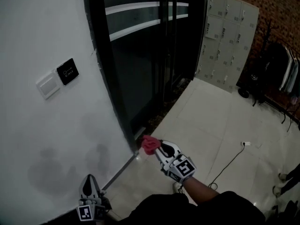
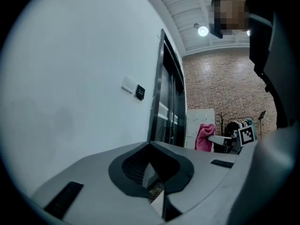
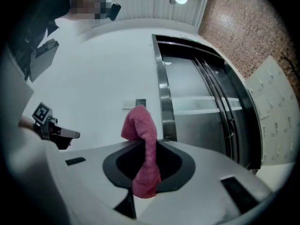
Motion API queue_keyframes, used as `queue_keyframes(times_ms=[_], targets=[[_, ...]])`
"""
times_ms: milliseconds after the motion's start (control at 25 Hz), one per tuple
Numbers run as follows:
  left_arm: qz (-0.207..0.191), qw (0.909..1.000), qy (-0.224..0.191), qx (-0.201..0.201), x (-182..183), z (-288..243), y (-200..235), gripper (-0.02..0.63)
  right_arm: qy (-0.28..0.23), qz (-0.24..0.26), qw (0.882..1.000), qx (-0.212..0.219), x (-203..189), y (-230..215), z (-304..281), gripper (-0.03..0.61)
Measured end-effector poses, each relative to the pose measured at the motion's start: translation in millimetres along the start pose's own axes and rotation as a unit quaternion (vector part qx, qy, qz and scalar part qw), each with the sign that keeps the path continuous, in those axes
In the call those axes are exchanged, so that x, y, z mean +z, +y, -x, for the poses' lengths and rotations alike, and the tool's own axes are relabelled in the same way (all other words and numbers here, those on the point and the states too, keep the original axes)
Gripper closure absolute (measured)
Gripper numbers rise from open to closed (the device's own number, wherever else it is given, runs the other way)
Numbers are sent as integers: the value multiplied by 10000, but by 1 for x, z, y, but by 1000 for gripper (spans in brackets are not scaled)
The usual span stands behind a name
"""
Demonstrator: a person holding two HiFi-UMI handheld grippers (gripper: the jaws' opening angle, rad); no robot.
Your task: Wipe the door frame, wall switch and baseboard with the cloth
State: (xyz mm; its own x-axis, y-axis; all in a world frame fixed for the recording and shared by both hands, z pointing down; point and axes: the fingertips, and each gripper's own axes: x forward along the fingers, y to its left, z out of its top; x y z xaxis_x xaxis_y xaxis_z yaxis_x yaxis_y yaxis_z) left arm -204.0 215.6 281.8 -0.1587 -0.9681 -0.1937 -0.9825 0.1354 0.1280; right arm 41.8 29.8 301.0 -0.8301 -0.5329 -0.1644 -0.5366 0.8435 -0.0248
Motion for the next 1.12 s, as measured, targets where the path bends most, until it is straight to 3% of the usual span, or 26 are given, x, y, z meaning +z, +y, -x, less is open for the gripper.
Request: queue_keyframes(times_ms=[200, 440, 600, 800, 920, 1120], targets=[[-101, 9999, 28, 88, -30, -66, -85, 614, -121, 357, 9988, 318, 15, -100, 21, 518], [13, 9977, -71, 677, -40, -136, -145, 614, 4, 1287, 9831, 1299, 43, -191, -22, 517], [-333, 9944, 45, 1005, -30, -154, -153, 614, -223, 1752, 9666, 1858, 60, -197, -78, 517], [-429, 9907, -85, 1287, -10, -159, -140, 614, -492, 2299, 9479, 2149, 98, -163, -163, 517], [-454, 9895, -155, 1365, -2, -155, -124, 614, -871, 3310, 9128, 2229, 136, -129, -217, 517], [-556, 9865, -205, 1529, 3, -147, -100, 614, -1445, 5139, 8246, 1874, 194, -88, -280, 517]])
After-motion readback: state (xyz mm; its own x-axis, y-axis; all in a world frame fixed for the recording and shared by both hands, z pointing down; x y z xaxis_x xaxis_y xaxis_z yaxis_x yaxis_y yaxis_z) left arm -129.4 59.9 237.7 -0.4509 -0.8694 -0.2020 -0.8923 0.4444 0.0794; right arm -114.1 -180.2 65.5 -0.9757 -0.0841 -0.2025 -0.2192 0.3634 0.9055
